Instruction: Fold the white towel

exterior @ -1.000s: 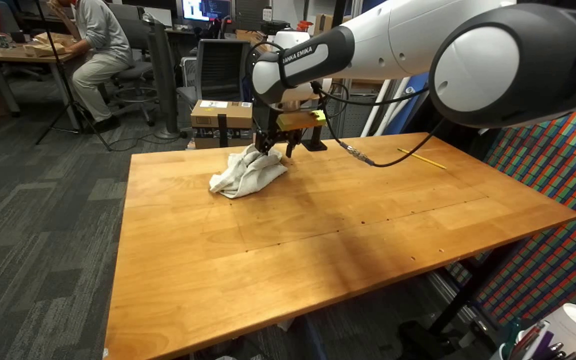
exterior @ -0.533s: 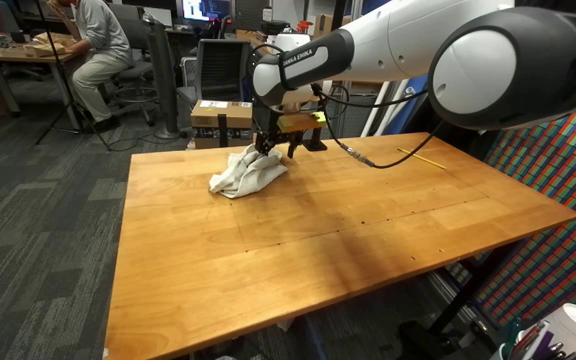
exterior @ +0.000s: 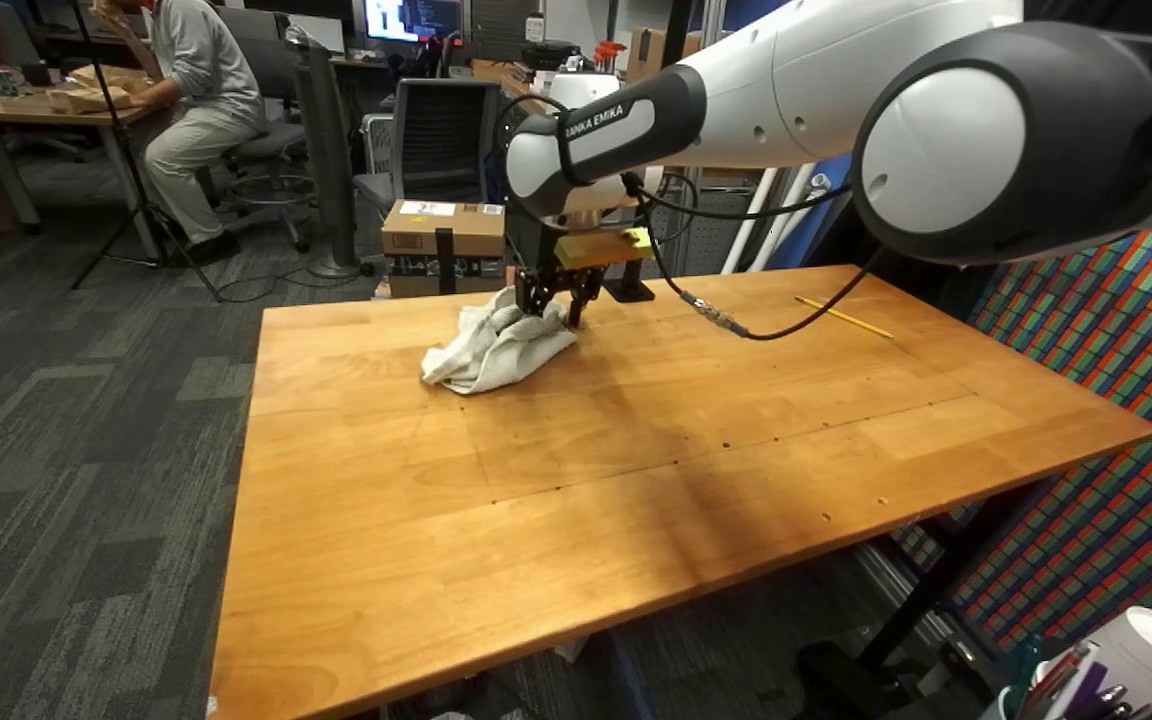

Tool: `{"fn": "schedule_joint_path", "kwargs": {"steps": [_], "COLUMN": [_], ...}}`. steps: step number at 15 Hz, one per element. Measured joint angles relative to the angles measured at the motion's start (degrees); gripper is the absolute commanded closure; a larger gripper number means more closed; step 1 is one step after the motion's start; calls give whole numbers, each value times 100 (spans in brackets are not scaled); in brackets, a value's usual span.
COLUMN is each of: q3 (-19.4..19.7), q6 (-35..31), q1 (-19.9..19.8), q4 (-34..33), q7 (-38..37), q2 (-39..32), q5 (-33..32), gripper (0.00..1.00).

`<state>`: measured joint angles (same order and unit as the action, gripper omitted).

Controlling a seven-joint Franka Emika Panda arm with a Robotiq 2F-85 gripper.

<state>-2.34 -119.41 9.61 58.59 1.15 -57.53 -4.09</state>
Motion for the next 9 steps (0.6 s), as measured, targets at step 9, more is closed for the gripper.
{"fn": "schedule_joint_path", "kwargs": {"steps": [9], "q3": [187], "q6": [96], "q1": [-6], "q4": [-38], "q7": [0], "q2": [144], "q5": [-186], "gripper": [93]}}
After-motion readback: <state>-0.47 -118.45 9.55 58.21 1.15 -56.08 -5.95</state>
